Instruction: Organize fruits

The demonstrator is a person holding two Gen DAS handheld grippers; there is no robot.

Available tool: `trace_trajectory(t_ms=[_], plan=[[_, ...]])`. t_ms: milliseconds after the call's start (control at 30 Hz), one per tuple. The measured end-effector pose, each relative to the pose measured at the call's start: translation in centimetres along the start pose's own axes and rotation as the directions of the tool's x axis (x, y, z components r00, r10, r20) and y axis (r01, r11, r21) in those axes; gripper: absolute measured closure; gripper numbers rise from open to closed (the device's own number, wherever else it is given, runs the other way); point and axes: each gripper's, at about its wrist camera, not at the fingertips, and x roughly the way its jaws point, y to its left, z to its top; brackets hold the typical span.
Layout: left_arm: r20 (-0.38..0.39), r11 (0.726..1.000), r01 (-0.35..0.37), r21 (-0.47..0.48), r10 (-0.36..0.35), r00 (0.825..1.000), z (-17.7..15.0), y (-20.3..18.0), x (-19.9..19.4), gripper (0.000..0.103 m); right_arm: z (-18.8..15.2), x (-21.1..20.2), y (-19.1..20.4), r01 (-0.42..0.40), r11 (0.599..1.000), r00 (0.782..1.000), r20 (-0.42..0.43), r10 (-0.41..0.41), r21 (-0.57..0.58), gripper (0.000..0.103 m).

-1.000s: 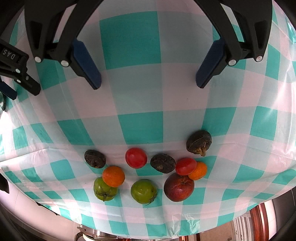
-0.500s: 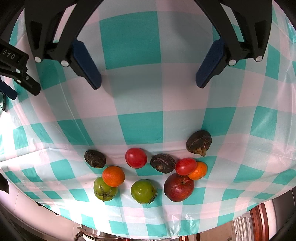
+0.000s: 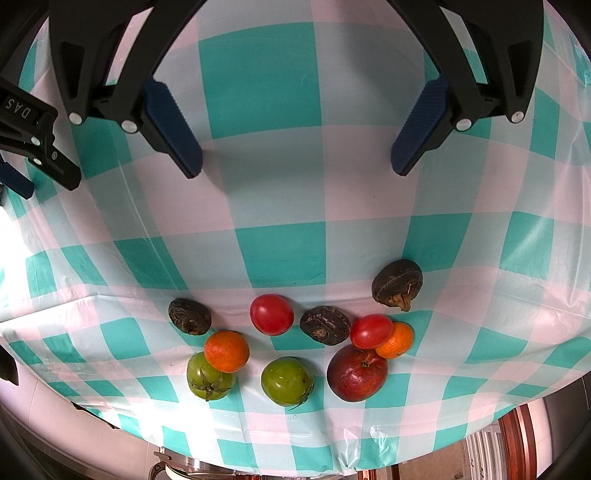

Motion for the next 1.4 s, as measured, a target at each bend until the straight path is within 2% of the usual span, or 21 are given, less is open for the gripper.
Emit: trace_trajectory(t_ms=[1400], plan=[[-0.001,1.0,-0.014,-0.016,0.014,1.0,0.08,0.06,0.01,0.001,0.03,0.04,0.13,0.01,1.0,1.0,0.001,-0.01,0.01,0.004]])
